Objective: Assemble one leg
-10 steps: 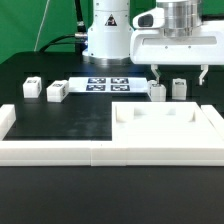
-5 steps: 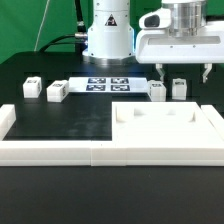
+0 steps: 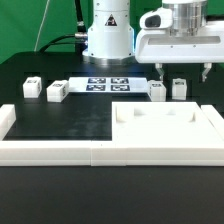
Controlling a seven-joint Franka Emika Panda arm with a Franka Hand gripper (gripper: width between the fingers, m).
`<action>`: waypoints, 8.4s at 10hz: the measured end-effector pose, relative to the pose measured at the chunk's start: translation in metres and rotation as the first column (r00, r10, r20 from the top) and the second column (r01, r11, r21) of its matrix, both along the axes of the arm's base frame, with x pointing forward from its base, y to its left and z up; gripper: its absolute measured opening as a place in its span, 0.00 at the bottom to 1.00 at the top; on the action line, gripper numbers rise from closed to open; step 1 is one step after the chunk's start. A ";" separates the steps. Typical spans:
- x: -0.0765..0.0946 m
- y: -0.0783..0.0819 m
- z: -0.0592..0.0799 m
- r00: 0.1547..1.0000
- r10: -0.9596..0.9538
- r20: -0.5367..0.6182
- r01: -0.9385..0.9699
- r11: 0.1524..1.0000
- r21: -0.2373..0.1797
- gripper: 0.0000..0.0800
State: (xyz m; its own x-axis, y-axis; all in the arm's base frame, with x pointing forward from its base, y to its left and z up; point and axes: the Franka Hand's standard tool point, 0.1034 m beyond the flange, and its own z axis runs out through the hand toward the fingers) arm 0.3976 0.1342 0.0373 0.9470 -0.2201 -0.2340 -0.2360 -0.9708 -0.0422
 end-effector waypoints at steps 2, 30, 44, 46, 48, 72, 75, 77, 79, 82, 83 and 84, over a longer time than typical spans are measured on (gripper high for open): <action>-0.001 0.000 0.004 0.985 0.025 -0.172 -0.020 0.999 0.026 0.81; -0.024 0.017 -0.024 0.812 0.073 -0.579 -0.032 0.996 0.081 0.36; 0.026 0.006 0.039 0.998 0.055 -0.010 -0.055 0.998 0.011 0.36; 0.038 0.006 0.052 0.983 0.078 0.167 -0.077 0.997 -0.011 0.36; 0.042 0.011 0.063 0.944 0.095 0.317 -0.091 0.995 -0.030 0.36; 0.161 -0.024 0.073 0.721 0.443 0.533 -0.423 0.891 -0.168 0.36; 0.162 -0.029 0.068 0.630 0.426 0.650 -0.382 0.898 -0.218 0.36; 0.190 -0.023 0.073 0.616 0.420 0.666 -0.377 0.900 -0.219 0.36; 0.210 -0.017 0.072 0.603 0.417 0.681 -0.374 0.901 -0.220 0.36; 0.224 -0.015 0.058 0.585 0.411 0.699 -0.366 0.903 -0.225 0.36; 0.223 -0.014 0.050 0.578 0.411 0.705 -0.364 0.903 -0.228 0.36; 0.223 -0.013 0.045 0.568 0.410 0.713 -0.361 0.903 -0.231 0.36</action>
Offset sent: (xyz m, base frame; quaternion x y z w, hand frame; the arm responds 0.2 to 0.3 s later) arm -0.0004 0.0048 0.0023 0.0050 -0.2442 0.0039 0.9697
